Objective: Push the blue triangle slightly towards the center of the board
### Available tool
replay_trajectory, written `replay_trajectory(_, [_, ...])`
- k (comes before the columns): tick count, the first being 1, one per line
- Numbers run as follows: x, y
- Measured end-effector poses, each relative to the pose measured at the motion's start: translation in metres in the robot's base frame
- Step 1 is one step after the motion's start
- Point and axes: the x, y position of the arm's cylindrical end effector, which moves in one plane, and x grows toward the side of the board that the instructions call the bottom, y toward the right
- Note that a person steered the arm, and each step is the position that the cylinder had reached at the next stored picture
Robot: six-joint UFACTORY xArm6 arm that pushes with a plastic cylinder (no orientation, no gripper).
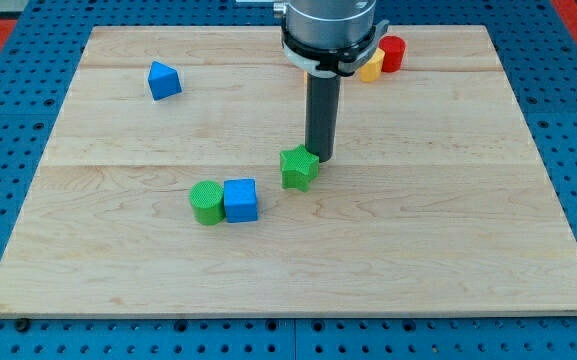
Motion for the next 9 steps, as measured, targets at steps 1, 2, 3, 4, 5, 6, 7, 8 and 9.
replay_trajectory(1, [0.0,-0.01])
replay_trajectory(2, [0.0,-0.051])
replay_trajectory(3, [0.0,-0.088])
replay_trajectory(4, [-0.016,-0.117])
replay_trajectory(5, [-0.017,-0.116])
replay_trajectory(6, [-0.017,-0.118])
replay_trajectory(7, [-0.024,-0.114])
replay_trajectory(8, [-0.091,-0.126])
replay_trajectory(9, [-0.141,-0.147])
